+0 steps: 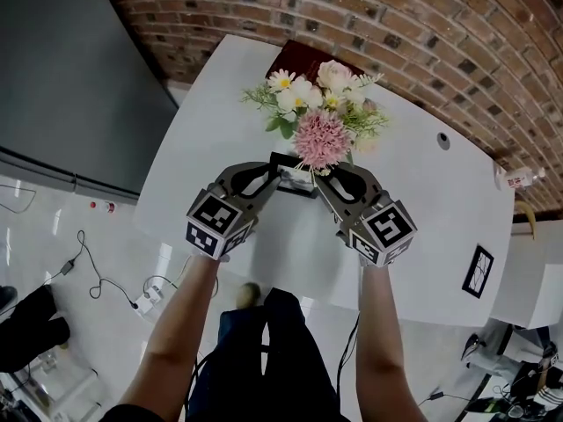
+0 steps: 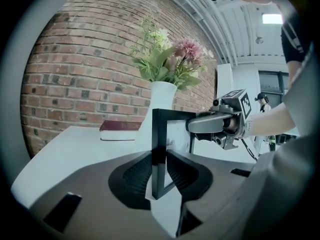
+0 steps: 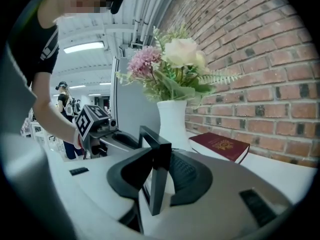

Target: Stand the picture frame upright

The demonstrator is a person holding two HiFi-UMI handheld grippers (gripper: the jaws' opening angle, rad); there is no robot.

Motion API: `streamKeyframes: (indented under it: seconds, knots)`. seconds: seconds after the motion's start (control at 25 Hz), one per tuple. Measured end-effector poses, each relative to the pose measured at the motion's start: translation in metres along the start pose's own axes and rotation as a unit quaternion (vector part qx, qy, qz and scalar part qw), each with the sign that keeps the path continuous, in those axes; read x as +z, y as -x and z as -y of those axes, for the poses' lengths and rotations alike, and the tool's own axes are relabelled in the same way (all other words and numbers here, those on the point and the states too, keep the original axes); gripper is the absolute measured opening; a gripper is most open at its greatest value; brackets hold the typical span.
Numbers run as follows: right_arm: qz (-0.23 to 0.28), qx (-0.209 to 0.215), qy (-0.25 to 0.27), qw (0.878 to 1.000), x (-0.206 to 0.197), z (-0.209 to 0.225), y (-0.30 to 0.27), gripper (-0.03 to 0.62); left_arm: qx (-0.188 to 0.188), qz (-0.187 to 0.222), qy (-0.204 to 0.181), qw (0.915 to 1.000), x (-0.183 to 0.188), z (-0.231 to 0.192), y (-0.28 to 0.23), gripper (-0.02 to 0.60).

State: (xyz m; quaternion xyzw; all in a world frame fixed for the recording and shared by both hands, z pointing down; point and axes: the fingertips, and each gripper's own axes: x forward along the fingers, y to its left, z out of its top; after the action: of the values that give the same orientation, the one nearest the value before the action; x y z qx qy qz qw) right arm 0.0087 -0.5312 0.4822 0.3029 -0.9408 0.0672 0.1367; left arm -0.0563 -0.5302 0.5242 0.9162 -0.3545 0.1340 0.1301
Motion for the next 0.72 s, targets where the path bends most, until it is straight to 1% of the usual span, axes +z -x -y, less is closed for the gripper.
streamKeyframes:
  seconds: [0.44,0.6,0.72]
  knots:
    - [-0.006,-0.027,0.016,0.999,0.001,0.008,-0.005,0.118,0.014,0.000,0.001,0.9999,0.003,-0.008,-0.003,0.103]
    - [-0.005,-0.039,0.009,0.999,0.002,0.012,-0.005,0.127,0.019,0.003,0.006,0.9998,0.003,-0.009,-0.005,0.104]
    - [-0.003,-0.043,0.001,0.999,0.001,0.014,-0.006,0.127,0.016,0.002,0.007,0.9998,0.003,-0.008,-0.006,0.126]
